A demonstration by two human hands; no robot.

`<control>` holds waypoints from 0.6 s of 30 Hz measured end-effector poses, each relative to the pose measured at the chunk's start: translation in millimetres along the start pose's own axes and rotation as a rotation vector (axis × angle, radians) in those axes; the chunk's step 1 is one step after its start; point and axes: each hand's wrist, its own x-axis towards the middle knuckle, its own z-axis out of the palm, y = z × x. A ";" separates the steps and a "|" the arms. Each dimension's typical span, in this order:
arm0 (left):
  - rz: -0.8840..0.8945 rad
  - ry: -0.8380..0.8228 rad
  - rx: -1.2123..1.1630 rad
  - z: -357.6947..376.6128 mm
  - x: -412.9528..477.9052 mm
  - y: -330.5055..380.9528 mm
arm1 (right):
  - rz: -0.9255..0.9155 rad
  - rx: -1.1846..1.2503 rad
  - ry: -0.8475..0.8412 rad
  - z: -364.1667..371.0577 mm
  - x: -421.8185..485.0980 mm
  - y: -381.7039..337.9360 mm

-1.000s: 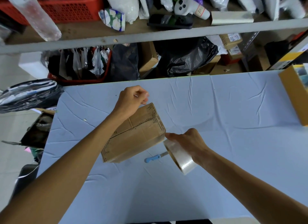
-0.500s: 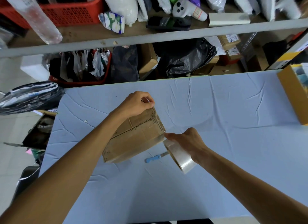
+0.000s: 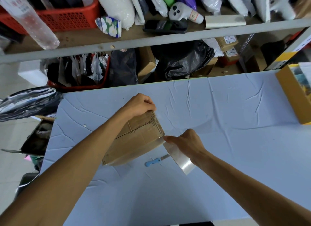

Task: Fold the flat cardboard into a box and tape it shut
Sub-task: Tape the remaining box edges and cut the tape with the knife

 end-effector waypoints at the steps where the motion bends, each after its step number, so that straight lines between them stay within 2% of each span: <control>1: -0.035 0.008 -0.028 1.9 0.8 -0.4 | -0.001 0.006 0.002 0.1 0.2 -0.3; 6: -0.177 -0.035 -0.110 2.7 7.7 5.2 | -0.001 0.020 -0.009 -1.8 1.3 -2.8; 9: -0.194 -0.045 0.010 5.6 8.7 7.3 | -0.014 0.016 -0.014 -2.8 1.9 -7.1; 13: -0.197 0.105 0.229 20.4 4.6 9.6 | -0.034 0.012 -0.018 -2.2 1.0 -7.9; 16: -0.107 0.225 0.325 28.1 1.9 13.9 | -0.007 0.040 -0.033 -2.5 1.2 -6.2; 18: 0.035 0.224 0.233 24.6 -4.6 13.0 | -0.002 0.046 -0.042 -3.3 2.3 -5.2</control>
